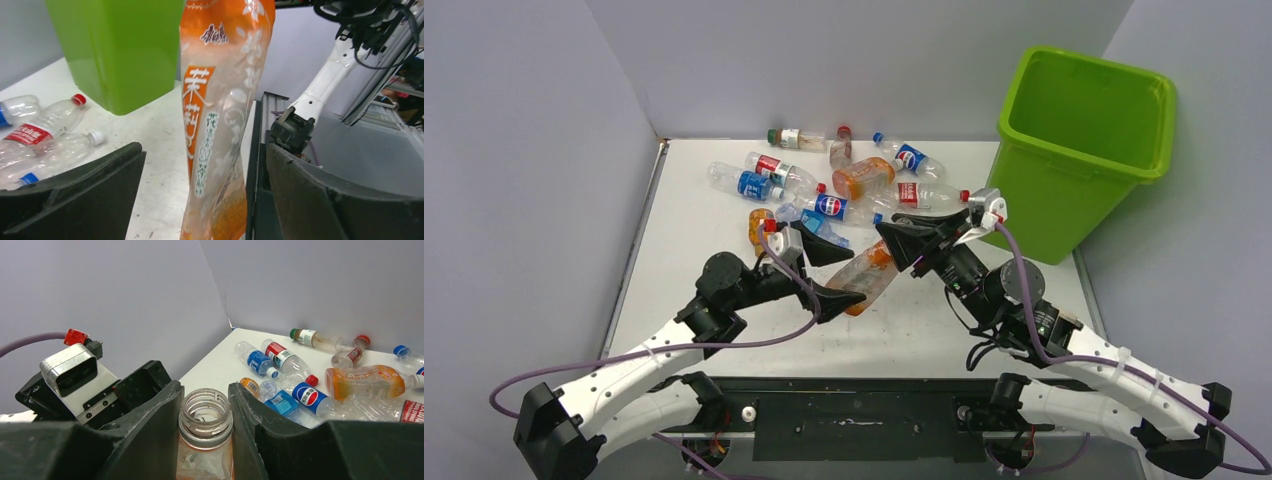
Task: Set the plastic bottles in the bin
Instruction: Pick up the plastic bottle at the center of the board, then place the plastic bottle in the trash bin.
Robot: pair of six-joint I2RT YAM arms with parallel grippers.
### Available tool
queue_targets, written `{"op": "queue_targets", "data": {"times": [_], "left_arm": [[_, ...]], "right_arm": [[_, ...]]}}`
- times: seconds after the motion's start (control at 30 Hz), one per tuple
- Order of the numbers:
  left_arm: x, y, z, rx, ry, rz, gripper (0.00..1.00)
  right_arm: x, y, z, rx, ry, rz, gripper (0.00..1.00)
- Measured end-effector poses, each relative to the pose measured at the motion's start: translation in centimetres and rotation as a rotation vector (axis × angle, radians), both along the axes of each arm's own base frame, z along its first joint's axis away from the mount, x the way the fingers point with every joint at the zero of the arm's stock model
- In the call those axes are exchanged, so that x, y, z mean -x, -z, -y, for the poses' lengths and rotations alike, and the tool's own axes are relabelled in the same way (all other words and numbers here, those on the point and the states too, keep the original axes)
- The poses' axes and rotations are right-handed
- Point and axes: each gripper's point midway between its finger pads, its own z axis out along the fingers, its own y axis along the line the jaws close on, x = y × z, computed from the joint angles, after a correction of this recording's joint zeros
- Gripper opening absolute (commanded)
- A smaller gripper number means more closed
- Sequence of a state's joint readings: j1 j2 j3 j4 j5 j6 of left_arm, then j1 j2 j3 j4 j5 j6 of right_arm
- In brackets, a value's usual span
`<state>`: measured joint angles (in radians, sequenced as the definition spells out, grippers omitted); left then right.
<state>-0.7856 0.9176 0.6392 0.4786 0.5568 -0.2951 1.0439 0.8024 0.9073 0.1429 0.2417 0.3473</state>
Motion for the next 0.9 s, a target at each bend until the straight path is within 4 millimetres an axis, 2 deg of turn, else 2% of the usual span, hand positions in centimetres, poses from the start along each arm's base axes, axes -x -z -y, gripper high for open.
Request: {"op": "queue_targets", "data": {"times": [0.17,0.27,0.37,0.5,0.67,0.77,0.9], "left_arm": [[-0.2,-0.8,-0.6,0.029,-0.050,0.021,0.96],[-0.5,-1.6,-1.1,0.050,-0.094,0.047,0.96],[-1.0,-2.3,-1.7,0.066,-0.149,0.074,0.96],[-1.6,-3.0,-2.7,0.085,-0.221,0.108,0.96],[-2.1,-3.0,-3.3,0.085,-0.267,0.127,0.96],[-2.2,-2.6,-3.2,0.073,-0.278,0.132,0.96],[-2.1,-2.3,-3.0,0.058,-0.283,0.142,0.96]], "right_arm": [[0.1,-1.6,0.5,0.041,0.009,0.029,0.05],[-0.1,-4.8,1.6,0.051,0.054,0.081,0.05],[-0.5,-8.2,3.7,0.042,0.143,0.152,0.05],[-1.4,-12.7,8.1,0.011,0.359,0.275,0.05],[-2.1,-18.5,13.6,-0.064,0.686,0.417,0.05],[-2.9,-21.3,15.1,-0.069,0.875,0.472,0.05],[-5.1,-23.5,16.1,-0.017,1.108,0.512,0.05]]}}
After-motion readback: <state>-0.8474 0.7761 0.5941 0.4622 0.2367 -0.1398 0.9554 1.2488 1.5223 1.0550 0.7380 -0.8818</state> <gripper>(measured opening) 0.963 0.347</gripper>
